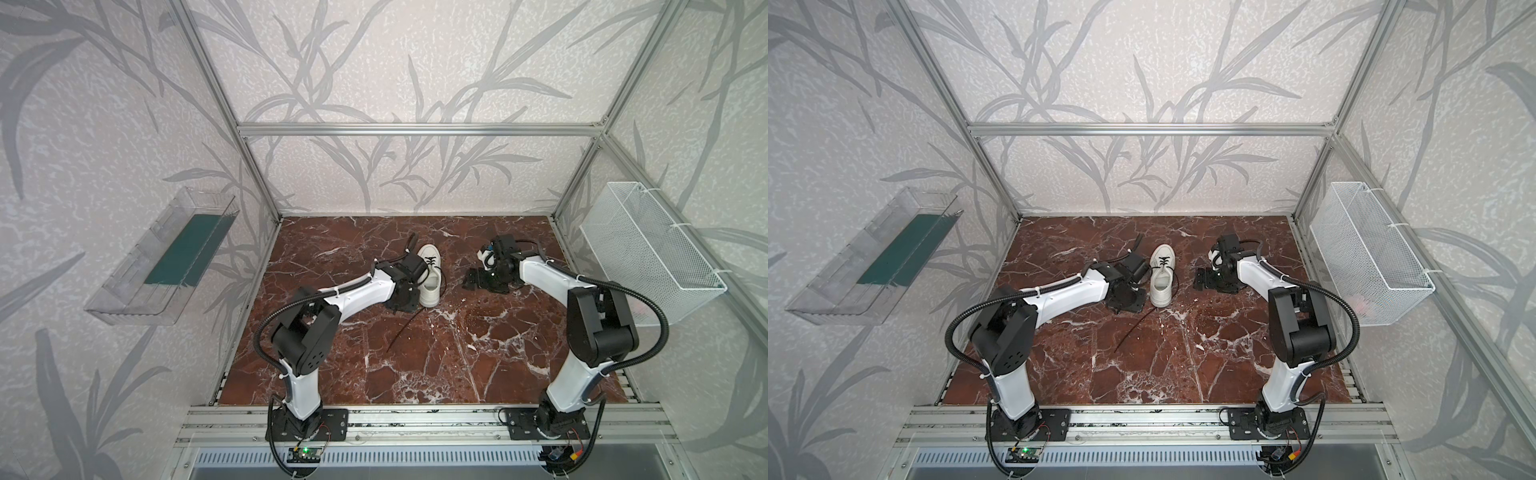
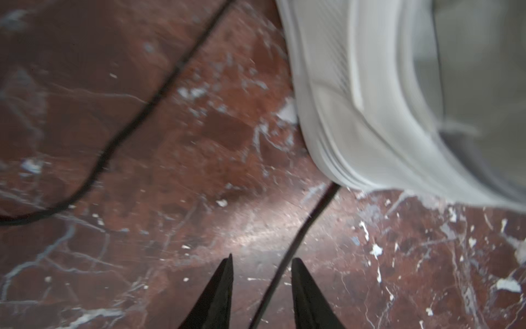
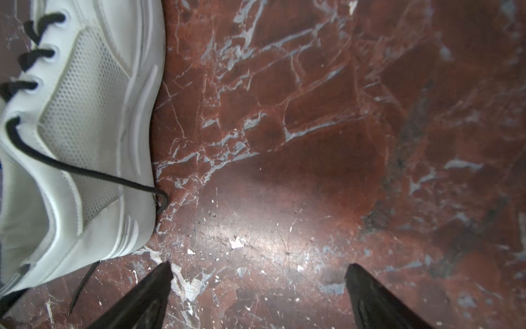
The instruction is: Tie the shoes
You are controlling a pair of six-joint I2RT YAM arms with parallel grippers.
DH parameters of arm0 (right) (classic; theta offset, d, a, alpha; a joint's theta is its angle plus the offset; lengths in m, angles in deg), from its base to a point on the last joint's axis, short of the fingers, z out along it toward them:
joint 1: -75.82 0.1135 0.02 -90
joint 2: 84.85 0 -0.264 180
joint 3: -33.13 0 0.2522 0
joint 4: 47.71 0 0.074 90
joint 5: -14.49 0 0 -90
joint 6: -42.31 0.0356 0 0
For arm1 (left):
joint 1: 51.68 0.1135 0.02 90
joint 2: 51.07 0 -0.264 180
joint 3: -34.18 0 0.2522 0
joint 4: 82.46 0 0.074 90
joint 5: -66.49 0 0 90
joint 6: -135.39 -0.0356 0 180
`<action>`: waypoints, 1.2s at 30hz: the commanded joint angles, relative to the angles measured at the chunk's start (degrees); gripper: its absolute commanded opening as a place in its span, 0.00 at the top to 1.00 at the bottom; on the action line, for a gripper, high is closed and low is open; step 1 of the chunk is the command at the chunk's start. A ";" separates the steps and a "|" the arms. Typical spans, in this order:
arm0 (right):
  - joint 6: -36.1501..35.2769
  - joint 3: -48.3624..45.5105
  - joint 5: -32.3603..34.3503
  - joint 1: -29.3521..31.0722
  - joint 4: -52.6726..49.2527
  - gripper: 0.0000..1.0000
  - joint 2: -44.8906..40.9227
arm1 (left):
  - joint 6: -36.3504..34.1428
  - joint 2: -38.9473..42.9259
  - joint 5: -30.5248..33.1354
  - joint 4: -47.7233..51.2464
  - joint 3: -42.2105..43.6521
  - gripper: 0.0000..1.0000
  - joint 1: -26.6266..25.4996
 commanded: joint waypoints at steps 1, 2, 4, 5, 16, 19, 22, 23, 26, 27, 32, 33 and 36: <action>0.41 -1.21 -0.53 -0.16 -1.32 0.05 -3.36 | -1.61 2.52 -0.25 -1.60 2.76 0.64 -1.75; 0.37 -1.50 -0.43 -0.17 -1.42 0.05 -3.78 | -1.32 2.28 0.27 -1.72 3.50 0.65 -2.27; 0.06 -1.85 -0.19 -0.17 -1.74 0.05 -3.75 | -0.72 1.70 1.07 -1.52 4.31 0.65 -2.69; -0.08 -2.14 -0.12 -0.17 -1.71 0.05 -5.25 | -0.62 1.47 1.23 -1.50 4.52 0.66 -2.88; -0.17 -4.55 0.86 -0.26 -1.72 0.05 -8.52 | -0.53 -1.37 1.99 -0.78 3.65 0.71 -4.21; -0.03 -4.89 0.98 -0.43 -1.84 0.05 -8.98 | -0.83 -2.16 1.98 0.00 3.07 0.71 -4.53; 0.16 -5.00 0.88 -0.52 -1.87 0.05 -9.41 | -0.83 -3.46 1.74 0.86 2.34 0.71 -4.77; 0.22 -5.12 0.88 -0.60 -1.77 0.05 -9.46 | -0.65 -3.95 1.72 1.16 2.16 0.72 -4.85; 0.27 -5.45 0.85 -0.74 -1.68 0.05 -9.86 | -0.45 -5.12 1.51 1.57 1.90 0.75 -5.01; 0.29 -5.66 0.86 -0.78 -1.69 0.05 -10.03 | -0.49 -5.53 1.46 1.93 1.50 0.77 -5.19; 0.22 -6.18 0.97 -1.13 -1.49 0.05 -10.74 | -0.76 -5.73 1.73 3.19 0.27 0.92 -6.87; 0.12 -6.33 0.96 -1.22 -1.43 0.05 -10.91 | -0.81 -5.71 1.57 3.41 -0.14 0.95 -7.39; 0.30 -7.18 0.87 -1.90 -0.86 0.05 -11.52 | -0.83 -6.37 -0.15 4.84 -2.61 1.00 -9.10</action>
